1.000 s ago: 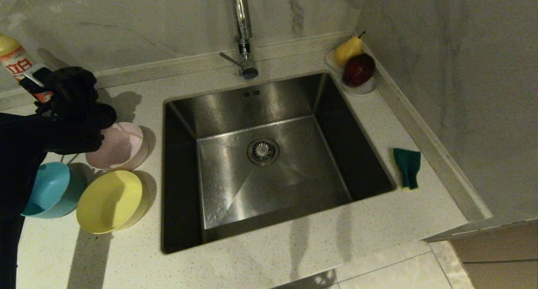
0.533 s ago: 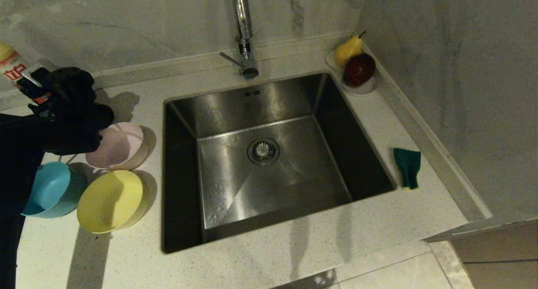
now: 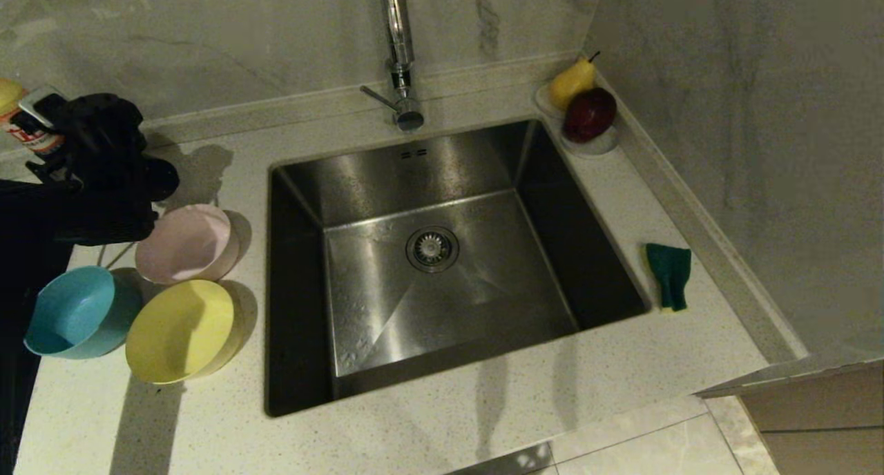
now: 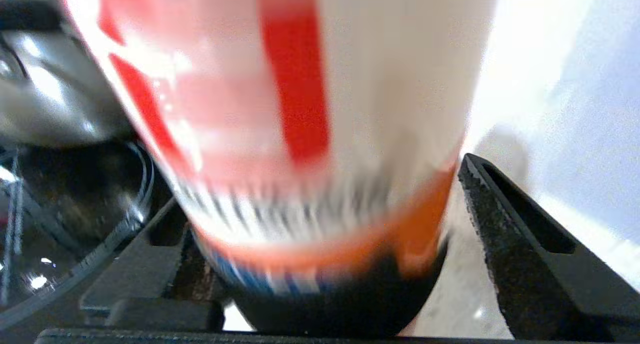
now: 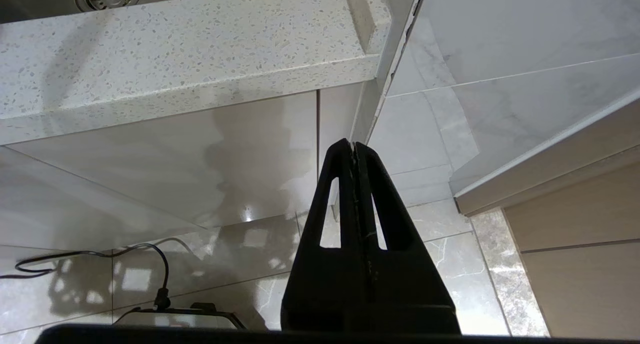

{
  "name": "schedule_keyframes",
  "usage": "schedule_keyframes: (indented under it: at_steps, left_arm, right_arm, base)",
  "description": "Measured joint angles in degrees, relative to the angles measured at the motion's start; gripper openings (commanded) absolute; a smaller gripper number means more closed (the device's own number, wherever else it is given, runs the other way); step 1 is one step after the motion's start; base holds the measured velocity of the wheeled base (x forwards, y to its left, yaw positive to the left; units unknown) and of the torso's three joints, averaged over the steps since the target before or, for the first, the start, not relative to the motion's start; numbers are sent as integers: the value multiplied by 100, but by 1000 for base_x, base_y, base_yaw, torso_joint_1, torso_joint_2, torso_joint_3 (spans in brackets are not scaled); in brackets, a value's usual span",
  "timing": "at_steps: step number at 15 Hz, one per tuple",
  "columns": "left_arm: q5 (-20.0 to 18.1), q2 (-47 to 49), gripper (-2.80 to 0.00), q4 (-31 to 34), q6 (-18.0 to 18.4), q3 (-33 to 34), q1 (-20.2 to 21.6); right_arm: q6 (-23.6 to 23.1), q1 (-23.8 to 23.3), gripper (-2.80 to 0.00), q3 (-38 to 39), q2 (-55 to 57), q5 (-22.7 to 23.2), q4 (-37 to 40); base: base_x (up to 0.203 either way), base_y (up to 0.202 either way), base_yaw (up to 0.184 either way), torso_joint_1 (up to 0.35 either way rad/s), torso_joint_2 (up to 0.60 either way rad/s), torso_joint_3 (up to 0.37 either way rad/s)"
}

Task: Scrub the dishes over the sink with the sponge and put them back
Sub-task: Place the dish soap on the table

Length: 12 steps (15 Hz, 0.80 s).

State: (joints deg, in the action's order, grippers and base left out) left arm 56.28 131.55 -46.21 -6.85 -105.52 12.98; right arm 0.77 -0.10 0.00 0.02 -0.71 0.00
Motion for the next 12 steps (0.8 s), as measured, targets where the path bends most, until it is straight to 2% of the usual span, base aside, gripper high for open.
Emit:
schedule_keyframes:
  at_steps: [5, 12]
  left_arm:
    - [-37, -743, 0, 198, 116, 181, 0]
    - [-274, -2283, 0, 1494, 99, 312, -121]
  right_arm:
    - [1, 0, -280, 0, 0, 1, 2]
    - [2, 0, -280, 0, 0, 0, 2]
  base:
    - [0, 0, 0, 0, 0, 0]
    - [0, 0, 0, 0, 0, 0]
